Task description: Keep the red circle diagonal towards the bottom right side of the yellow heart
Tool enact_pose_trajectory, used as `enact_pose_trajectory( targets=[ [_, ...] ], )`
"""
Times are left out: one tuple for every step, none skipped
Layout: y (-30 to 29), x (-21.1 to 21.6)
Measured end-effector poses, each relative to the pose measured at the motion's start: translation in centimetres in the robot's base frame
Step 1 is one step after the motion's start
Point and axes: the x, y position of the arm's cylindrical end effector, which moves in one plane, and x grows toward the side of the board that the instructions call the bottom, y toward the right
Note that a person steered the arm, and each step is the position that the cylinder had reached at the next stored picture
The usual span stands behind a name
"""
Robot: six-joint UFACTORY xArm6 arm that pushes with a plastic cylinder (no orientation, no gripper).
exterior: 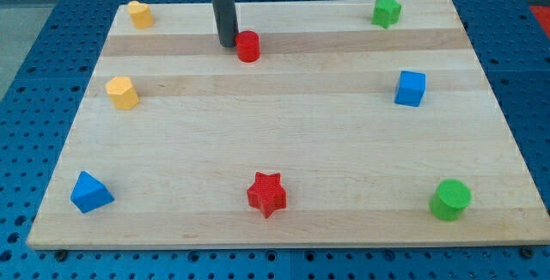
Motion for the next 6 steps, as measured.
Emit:
enact_pose_trajectory(
  targets=[
    [3.2, -3.5],
    [8.6, -4.8],
    [11.3, -1.7],
    [7.2, -0.4],
    [1.0, 1.5],
    [-3.2, 3.2]
  ],
)
